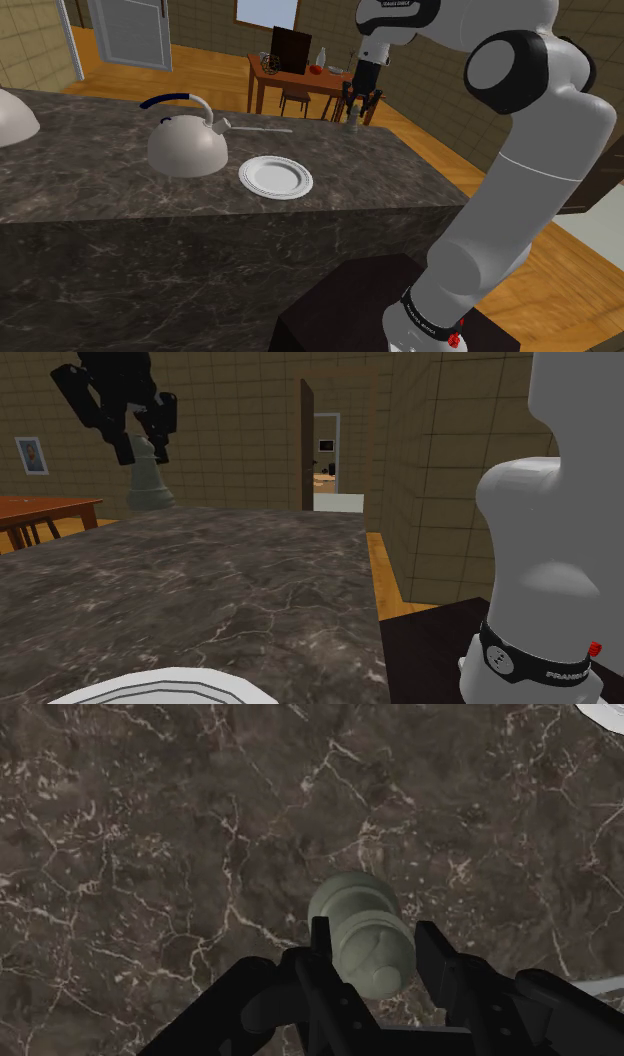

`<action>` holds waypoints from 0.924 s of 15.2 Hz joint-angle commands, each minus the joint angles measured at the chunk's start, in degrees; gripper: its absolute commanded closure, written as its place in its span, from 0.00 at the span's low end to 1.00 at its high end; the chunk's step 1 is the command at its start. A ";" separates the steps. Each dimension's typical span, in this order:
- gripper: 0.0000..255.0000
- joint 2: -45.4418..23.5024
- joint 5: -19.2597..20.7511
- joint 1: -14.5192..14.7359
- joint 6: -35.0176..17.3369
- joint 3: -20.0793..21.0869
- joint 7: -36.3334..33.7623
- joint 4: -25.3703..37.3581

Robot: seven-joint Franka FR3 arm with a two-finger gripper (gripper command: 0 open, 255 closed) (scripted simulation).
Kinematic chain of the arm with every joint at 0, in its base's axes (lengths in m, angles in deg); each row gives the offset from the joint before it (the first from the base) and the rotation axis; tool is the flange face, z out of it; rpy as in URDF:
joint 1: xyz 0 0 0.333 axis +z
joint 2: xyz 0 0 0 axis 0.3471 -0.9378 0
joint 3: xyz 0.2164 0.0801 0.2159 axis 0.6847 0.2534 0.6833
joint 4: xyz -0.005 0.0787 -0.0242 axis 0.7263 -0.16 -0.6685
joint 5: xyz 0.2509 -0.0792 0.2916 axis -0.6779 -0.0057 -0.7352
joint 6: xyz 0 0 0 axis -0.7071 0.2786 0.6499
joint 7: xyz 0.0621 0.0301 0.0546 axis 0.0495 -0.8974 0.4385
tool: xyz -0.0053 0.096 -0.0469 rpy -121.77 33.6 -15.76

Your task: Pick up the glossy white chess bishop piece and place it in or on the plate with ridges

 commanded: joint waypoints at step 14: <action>1.00 13.67 -1.23 9.56 -2.65 9.63 -18.98 -14.57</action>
